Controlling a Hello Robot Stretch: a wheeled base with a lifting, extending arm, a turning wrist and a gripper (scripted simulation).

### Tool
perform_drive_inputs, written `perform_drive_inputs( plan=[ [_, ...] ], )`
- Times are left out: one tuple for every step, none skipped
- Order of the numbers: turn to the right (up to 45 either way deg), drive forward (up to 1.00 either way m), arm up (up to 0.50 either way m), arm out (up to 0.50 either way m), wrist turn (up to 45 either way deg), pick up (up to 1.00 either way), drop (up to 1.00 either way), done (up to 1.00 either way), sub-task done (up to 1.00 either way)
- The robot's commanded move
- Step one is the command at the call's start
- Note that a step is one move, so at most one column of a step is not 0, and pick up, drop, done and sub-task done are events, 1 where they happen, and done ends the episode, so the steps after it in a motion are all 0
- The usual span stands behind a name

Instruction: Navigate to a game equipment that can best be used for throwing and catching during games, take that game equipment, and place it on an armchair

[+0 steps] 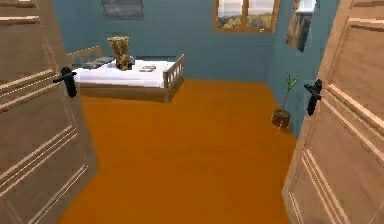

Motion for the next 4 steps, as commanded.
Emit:
perform_drive_inputs(
  plan=[
    [-45.0,0.00,0.00,0.00,0.0,0.00,0.00,0.00,0.00],
    [-45.0,0.00,0.00,0.00,0.0,0.00,0.00,0.00,0.00],
    [-33.0,0.00,0.00,0.00,0.0,0.00,0.00,0.00,0.00],
    [-3.0,0.00,0.00,0.00,0.0,0.00,0.00,0.00,0.00]
  ],
)
